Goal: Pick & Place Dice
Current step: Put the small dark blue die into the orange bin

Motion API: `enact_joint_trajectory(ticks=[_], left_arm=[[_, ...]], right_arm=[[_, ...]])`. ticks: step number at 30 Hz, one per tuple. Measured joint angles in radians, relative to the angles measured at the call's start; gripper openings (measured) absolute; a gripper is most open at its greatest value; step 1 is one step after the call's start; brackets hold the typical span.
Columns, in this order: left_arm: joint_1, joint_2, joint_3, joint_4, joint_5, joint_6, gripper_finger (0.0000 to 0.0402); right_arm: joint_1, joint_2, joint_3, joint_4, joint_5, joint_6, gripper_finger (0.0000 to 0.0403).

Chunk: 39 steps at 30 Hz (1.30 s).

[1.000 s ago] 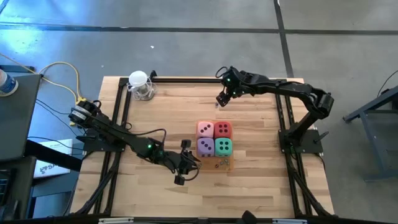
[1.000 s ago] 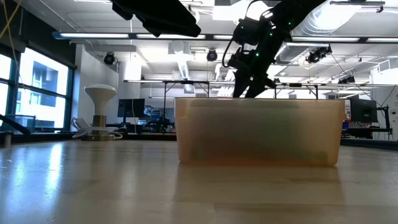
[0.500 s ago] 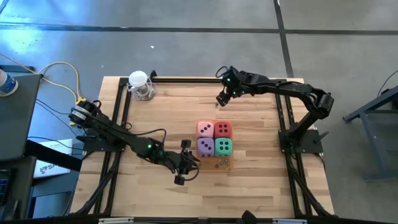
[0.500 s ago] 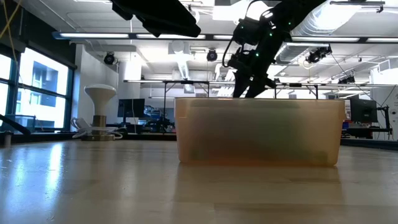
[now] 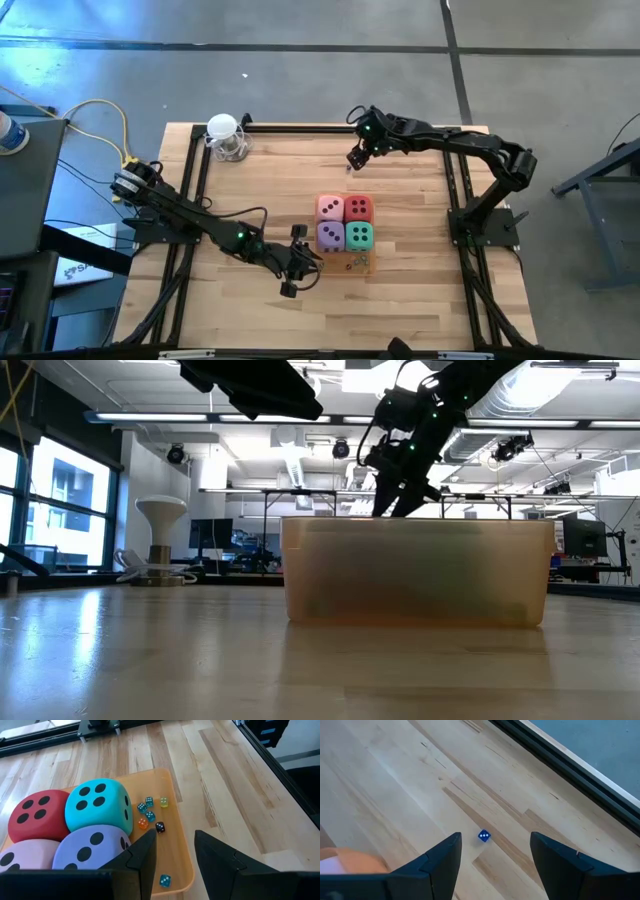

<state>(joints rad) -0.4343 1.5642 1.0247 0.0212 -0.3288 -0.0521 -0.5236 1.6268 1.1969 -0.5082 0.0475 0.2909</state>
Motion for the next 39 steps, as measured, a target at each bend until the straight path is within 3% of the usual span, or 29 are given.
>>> enact_joint_trajectory(ticks=[39], left_arm=[[0.000,0.000,0.000,-0.007,0.000,0.000,0.0127]], right_arm=[[-0.002,0.000,0.000,0.026,0.036,0.003,0.0229]])
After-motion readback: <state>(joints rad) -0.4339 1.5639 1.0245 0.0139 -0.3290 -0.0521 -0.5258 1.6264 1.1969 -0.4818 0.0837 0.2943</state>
